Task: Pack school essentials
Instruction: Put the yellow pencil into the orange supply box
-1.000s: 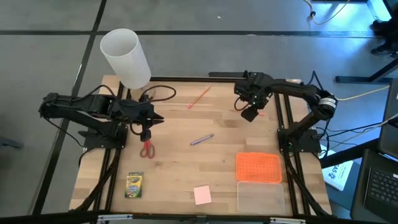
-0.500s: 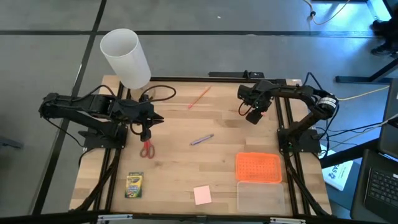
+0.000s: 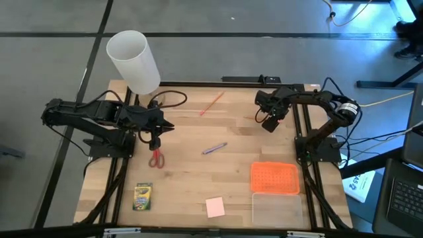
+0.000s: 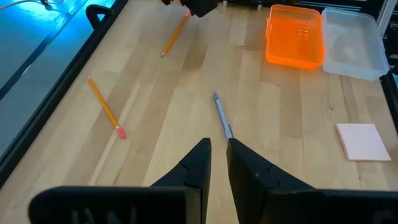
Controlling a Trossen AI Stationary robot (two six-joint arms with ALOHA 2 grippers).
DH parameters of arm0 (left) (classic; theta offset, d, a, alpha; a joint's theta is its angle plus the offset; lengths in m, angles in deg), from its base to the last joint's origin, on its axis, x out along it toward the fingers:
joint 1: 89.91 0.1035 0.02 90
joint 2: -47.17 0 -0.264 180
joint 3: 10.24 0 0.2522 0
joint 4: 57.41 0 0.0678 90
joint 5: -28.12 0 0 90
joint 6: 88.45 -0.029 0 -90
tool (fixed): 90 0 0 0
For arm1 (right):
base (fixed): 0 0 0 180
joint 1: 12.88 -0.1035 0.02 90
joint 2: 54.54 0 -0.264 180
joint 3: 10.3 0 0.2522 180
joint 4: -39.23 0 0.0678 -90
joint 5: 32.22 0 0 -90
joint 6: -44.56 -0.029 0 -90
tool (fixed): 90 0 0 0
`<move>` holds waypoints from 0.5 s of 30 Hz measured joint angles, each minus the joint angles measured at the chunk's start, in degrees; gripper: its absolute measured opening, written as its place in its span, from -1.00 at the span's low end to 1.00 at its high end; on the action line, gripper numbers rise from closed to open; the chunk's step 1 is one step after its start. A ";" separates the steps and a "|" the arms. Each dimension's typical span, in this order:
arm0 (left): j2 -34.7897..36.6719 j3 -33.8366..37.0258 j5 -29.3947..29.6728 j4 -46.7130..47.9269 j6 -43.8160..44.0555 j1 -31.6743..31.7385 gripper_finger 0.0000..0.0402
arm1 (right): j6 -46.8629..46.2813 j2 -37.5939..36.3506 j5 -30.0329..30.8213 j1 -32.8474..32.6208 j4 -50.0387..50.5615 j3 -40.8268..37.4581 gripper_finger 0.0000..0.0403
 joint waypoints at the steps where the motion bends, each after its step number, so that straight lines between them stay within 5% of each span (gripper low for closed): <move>1: 0.00 0.00 -0.01 0.00 0.00 0.01 -0.76 | 0.45 0.00 0.23 0.19 -0.62 -0.45 0.03; 15: 0.00 0.02 0.00 0.00 -0.07 0.02 -0.76 | 5.19 -0.11 0.12 0.24 -6.69 -5.10 0.03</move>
